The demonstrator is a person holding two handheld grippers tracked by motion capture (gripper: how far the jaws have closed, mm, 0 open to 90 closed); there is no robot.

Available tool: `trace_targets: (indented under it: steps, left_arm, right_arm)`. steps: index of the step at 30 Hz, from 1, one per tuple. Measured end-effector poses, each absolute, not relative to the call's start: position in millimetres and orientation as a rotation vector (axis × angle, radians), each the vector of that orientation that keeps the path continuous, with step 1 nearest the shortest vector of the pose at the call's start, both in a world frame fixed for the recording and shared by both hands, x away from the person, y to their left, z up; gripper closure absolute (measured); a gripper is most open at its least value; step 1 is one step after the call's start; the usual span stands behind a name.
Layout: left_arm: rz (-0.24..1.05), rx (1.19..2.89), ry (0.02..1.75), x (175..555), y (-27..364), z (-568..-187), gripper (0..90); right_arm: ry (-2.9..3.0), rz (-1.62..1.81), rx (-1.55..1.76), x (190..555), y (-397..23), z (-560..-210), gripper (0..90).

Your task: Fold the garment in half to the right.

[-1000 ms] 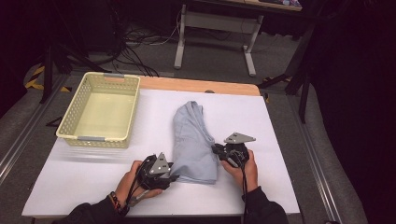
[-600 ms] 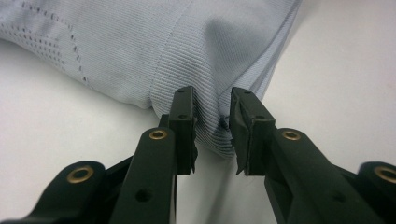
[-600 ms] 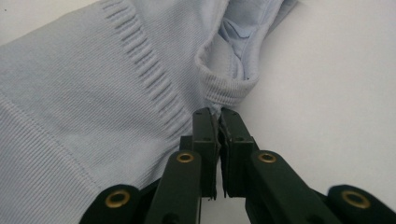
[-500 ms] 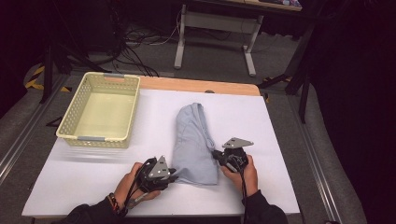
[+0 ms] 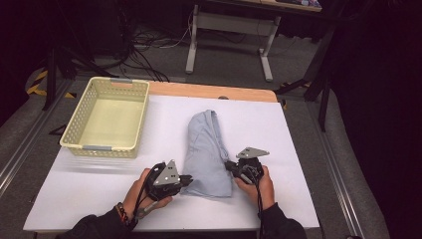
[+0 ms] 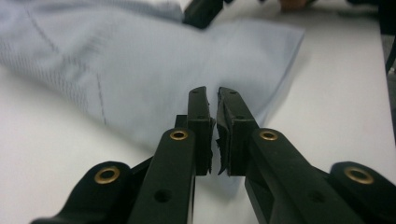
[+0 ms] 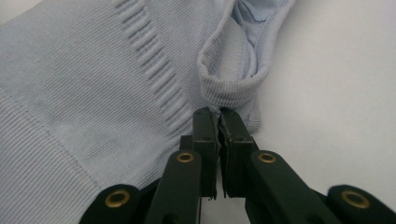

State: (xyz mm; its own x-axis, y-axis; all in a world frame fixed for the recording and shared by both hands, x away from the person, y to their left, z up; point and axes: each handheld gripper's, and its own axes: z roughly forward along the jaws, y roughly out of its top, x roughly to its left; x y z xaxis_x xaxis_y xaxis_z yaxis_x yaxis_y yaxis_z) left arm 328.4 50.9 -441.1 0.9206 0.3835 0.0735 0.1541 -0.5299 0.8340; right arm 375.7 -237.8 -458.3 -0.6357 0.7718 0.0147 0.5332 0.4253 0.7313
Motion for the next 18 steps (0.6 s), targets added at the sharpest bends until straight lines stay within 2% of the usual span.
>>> trace_targets:
  steps: [6, 13, 18]
  left_arm:
    - [0.323, 2.137, 0.399, 347.9, 24.6, -448.7, 87.4]
    - [0.391, 2.1, 0.421, 360.0, 19.5, -448.9, 85.0]
    - [0.327, 2.194, 0.448, 370.1, 15.8, -463.5, 86.0]
  right_arm:
    - [2.359, 1.053, 1.145, 375.9, -238.6, -458.8, 85.5]
    - [2.363, 1.049, 1.128, 375.4, -238.2, -458.8, 85.4]
    - [2.373, 1.005, 1.085, 374.9, -235.2, -457.1, 84.8]
